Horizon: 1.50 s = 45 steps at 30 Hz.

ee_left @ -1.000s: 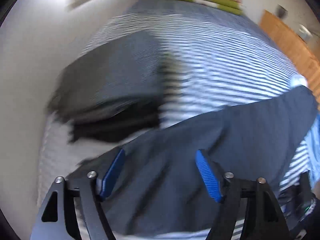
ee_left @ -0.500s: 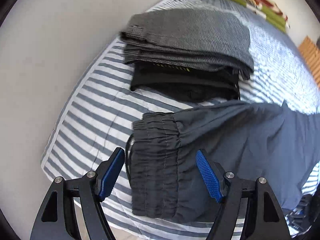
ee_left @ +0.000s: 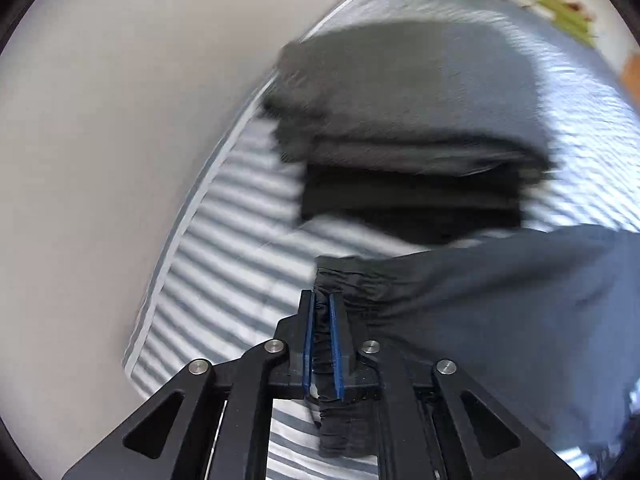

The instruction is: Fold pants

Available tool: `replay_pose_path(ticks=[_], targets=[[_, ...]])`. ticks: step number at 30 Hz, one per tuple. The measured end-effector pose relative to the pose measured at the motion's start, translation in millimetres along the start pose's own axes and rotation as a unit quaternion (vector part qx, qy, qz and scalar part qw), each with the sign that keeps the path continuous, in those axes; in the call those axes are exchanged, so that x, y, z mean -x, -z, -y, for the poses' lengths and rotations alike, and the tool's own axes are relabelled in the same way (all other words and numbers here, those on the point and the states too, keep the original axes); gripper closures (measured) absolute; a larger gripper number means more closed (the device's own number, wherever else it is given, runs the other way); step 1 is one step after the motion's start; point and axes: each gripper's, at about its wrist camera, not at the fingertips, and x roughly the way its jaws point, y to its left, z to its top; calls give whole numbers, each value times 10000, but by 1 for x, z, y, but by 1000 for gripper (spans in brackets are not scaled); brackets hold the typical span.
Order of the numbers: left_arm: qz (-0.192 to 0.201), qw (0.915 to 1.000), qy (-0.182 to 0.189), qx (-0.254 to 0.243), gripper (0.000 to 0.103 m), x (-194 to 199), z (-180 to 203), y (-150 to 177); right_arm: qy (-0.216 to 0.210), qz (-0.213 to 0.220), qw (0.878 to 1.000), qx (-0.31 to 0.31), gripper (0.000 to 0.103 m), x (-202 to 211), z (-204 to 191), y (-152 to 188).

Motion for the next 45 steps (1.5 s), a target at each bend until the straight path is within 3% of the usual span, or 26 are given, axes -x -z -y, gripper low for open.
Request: replay_pose_path(ticks=[4, 6, 8, 11, 14, 17, 19, 22, 25, 28, 31, 32, 33, 35, 38, 45], targets=[[-90, 9989, -460, -68, 87, -11, 1, 8, 91, -26, 9999, -78, 98, -2, 0, 0], [-12, 9991, -409, 104, 66, -1, -5, 7, 63, -39, 9999, -155, 98, -1, 2, -1], [202, 9987, -401, 244, 61, 15, -11, 6, 42, -53, 9998, -176, 98, -1, 2, -1], [610, 9978, -54, 241, 58, 50, -3, 8, -110, -123, 9995, -251, 94, 0, 2, 0], [842, 9959, 268, -203, 54, 77, 32, 14, -397, -216, 9981, -424, 91, 13, 6, 9], [1051, 9895, 648, -748, 48, 101, 84, 25, -258, 78, 9986, -445, 89, 50, 7, 21], [1163, 9824, 987, -1074, 44, 116, 120, 36, -27, 514, 9967, -631, 80, 90, 13, 30], [1277, 9689, 1288, -1681, 40, 134, 186, 58, 511, 1286, 9829, -1216, 74, 160, 44, 51], [1220, 9517, 1734, -2220, 37, 139, 255, 85, 1541, 1882, 9495, -1982, 74, 234, 92, 75], [965, 9348, 2087, -2707, 37, 133, 311, 111, 2475, 2062, 9095, -2628, 74, 301, 147, 86], [684, 9282, 2341, -2809, 37, 125, 341, 130, 3236, 2159, 8754, -2870, 73, 356, 194, 79], [576, 9285, 2383, -2790, 37, 120, 347, 136, 3336, 2158, 8703, -2910, 68, 374, 214, 75], [500, 9286, 2410, -2776, 37, 117, 351, 141, 3326, 2155, 8687, -2972, 60, 385, 231, 72], [390, 9299, 2368, -2786, 37, 111, 359, 149, 3226, 2118, 8674, -3140, 59, 399, 266, 61], [211, 9347, 2309, -2695, 36, 95, 358, 152, 3441, 1751, 8653, -3197, 59, 398, 311, 43], [-119, 9422, 2214, -2513, 36, 71, 355, 149, 3000, 1264, 8816, -3419, 60, 378, 375, 28]])
